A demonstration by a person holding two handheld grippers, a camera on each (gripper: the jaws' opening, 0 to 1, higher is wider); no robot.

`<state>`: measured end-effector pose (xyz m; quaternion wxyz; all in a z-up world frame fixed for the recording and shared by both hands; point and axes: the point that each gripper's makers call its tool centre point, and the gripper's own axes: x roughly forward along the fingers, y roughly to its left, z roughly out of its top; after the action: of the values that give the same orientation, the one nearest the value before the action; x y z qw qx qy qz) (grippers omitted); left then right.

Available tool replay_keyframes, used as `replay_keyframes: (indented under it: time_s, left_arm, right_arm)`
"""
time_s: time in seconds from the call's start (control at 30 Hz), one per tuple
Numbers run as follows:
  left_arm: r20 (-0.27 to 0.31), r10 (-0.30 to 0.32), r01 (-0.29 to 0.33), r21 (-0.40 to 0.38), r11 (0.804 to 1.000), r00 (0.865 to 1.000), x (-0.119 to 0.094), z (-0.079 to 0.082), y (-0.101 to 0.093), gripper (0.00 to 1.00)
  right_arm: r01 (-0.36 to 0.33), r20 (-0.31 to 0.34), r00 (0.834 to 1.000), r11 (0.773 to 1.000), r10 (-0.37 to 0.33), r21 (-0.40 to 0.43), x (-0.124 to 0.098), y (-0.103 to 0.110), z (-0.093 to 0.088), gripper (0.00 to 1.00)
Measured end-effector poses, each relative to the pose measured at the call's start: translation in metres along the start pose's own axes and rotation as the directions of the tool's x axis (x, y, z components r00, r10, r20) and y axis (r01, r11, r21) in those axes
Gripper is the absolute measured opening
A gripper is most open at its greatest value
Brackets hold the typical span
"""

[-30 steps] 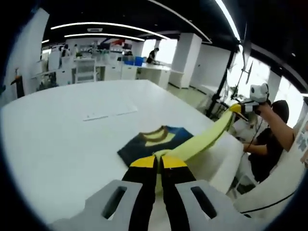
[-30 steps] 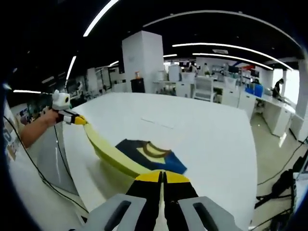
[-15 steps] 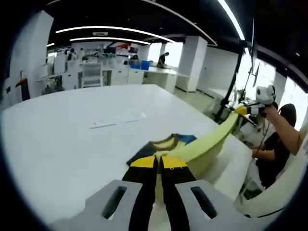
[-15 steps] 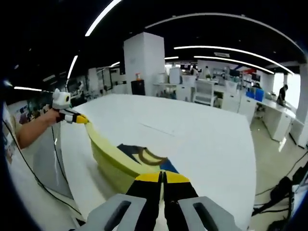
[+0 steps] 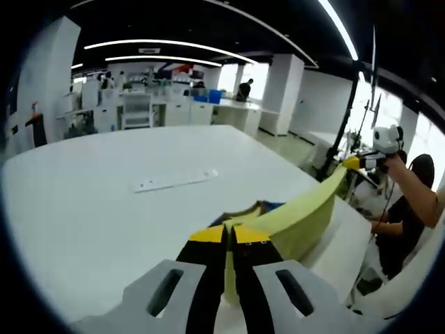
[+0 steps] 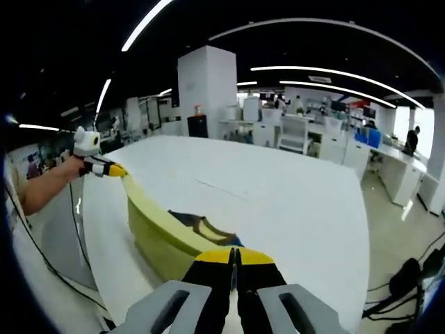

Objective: Fold the garment on the visible template until the final outline fits inside the template.

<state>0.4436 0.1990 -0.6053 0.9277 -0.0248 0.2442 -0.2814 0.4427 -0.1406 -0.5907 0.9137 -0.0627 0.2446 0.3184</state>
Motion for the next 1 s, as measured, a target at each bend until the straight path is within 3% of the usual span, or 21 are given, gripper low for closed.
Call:
replay_keyframes:
  time_s: [0.5, 1.0]
  left_arm:
    - [-0.027, 0.024, -0.024, -0.011, 1.000, 0.999, 0.036, -0.004, 0.021, 0.00]
    - [-0.079, 0.042, -0.047, -0.065, 0.997, 0.996, 0.077, -0.027, 0.048, 0.00]
  right_arm:
    - [0.022, -0.032, 0.999, 0.999, -0.021, 0.036, 0.040, -0.023, -0.016, 0.00]
    - [0.043, -0.076, 0.996, 0.997, -0.037, 0.071, 0.078, -0.042, -0.041, 0.00]
